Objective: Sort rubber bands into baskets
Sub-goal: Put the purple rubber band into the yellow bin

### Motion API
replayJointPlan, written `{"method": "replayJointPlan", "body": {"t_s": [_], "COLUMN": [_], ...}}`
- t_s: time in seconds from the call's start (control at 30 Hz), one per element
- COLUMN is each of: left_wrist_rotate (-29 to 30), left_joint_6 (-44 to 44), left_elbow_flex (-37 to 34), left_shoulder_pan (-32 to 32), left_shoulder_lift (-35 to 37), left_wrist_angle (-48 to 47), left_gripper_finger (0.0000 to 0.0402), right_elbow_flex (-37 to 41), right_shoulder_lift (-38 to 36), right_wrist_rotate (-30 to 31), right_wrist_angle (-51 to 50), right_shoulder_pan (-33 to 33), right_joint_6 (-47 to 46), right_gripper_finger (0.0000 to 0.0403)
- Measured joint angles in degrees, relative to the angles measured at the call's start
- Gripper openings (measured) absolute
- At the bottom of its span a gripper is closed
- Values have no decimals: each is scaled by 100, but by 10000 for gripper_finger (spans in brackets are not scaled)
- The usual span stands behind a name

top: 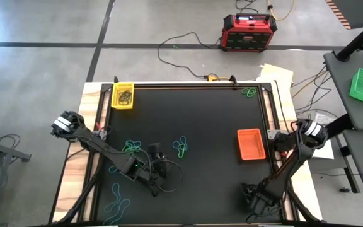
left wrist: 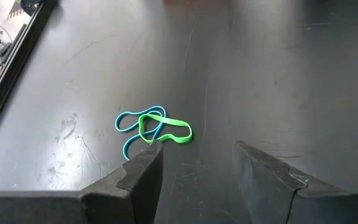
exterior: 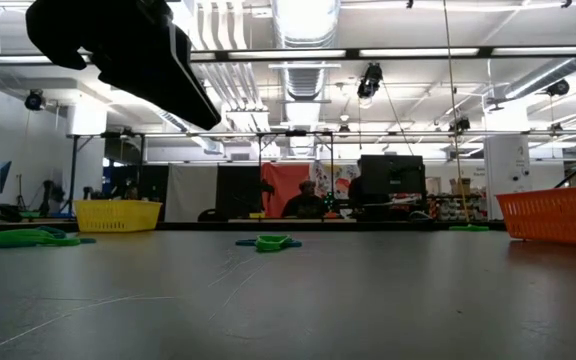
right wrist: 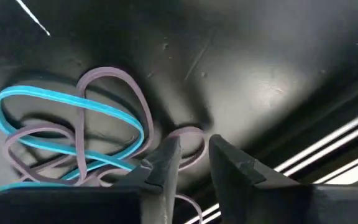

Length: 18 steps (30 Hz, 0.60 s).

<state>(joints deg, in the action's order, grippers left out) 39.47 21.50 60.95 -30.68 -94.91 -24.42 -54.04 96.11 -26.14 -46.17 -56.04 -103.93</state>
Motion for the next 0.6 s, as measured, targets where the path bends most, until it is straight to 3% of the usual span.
{"method": "replayJointPlan", "body": {"t_s": [0.43,0.6], "left_wrist_rotate": [8,11], "left_joint_6": [0,0], "left_elbow_flex": [0,2], "left_shoulder_pan": [0,1], "left_shoulder_lift": [2,2], "left_wrist_angle": [0,0], "left_gripper_finger": [178,178], "right_elbow_flex": [-2,-203], "right_shoulder_lift": [116,-76], "right_wrist_rotate": [21,510], "right_wrist_angle": [56,-222], "right_shoulder_pan": [55,59], "right_joint_6": [809,777], "right_gripper_finger": [13,9]}}
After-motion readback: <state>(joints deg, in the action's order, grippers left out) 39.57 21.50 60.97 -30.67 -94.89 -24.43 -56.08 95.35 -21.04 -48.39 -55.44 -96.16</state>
